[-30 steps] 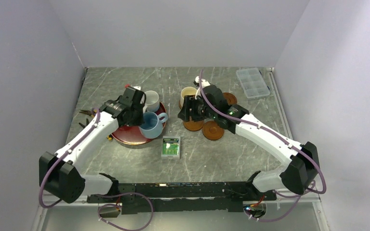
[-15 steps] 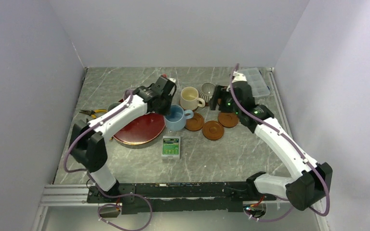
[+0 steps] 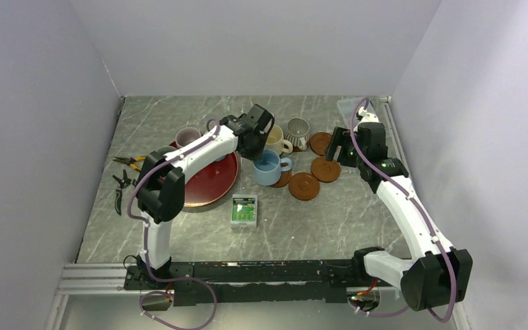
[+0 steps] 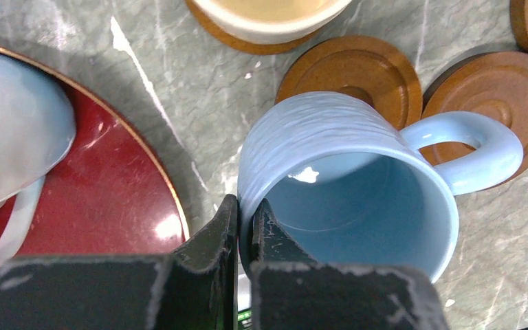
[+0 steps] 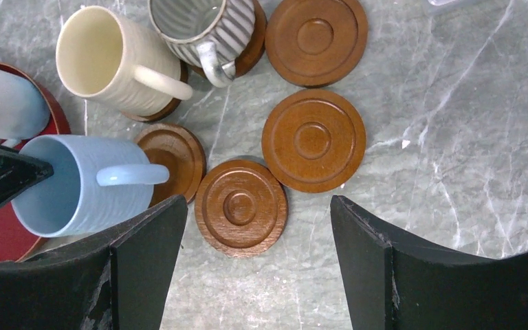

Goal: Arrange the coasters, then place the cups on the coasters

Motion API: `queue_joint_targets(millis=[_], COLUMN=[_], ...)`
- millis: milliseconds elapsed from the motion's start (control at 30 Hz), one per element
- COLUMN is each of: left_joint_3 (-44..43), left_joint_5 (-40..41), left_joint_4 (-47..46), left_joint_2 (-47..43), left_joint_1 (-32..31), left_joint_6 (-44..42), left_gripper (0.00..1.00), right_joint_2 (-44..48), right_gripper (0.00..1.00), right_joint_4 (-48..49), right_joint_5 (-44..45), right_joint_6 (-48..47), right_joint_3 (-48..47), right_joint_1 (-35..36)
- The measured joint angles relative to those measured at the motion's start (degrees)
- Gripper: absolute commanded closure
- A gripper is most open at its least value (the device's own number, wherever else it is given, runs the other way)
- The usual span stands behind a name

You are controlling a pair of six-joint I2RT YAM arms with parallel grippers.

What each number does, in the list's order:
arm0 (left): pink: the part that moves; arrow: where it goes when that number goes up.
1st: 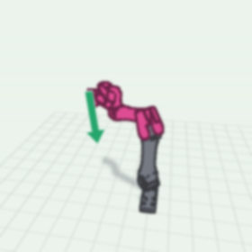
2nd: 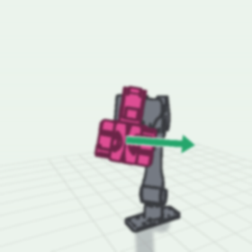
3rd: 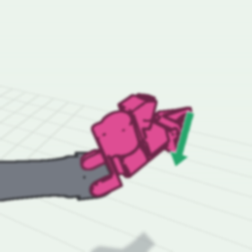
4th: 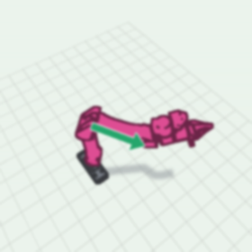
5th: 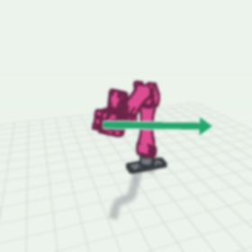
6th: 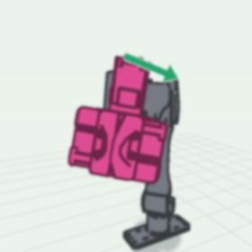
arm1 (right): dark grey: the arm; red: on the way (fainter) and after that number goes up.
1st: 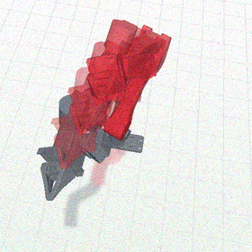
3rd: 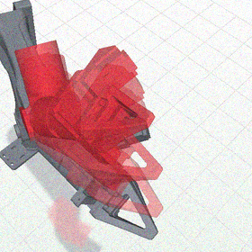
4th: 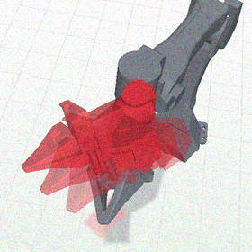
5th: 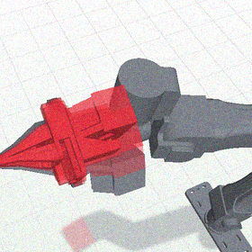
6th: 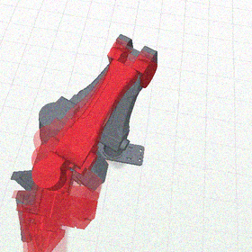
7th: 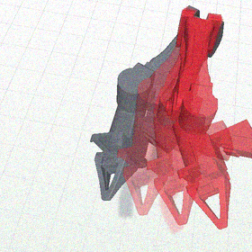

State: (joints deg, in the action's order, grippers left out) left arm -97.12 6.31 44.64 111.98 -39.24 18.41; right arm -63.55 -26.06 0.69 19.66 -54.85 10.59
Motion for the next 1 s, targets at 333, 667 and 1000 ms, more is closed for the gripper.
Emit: queue_joint_targets(millis=[333, 667, 1000], left_joint_3=[-4.39, -5.35, -6.23], left_joint_5=[1.14, 2.23, 3.8], left_joint_4=[1.86, 2.84, 3.39], left_joint_2=[4.0, 5.01, 7.56], left_joint_1=[-1.84, -2.16, -2.82], left_joint_6=[4.66, 8.83, 12.31], left_gripper=[0.97, 0.97, 0.97], right_joint_2=[0.04, 0.04, 0.04], right_gripper=[0.19, 0.19, 0.19], right_joint_4=[0.96, 1.81, 2.14], right_joint_5=[-3.28, -4.85, -5.77], right_joint_6=[-0.22, -0.2, -0.2], right_joint_3=[1.16, 1.27, 1.31], right_joint_1=[-2.1, -3.26, -3.67])
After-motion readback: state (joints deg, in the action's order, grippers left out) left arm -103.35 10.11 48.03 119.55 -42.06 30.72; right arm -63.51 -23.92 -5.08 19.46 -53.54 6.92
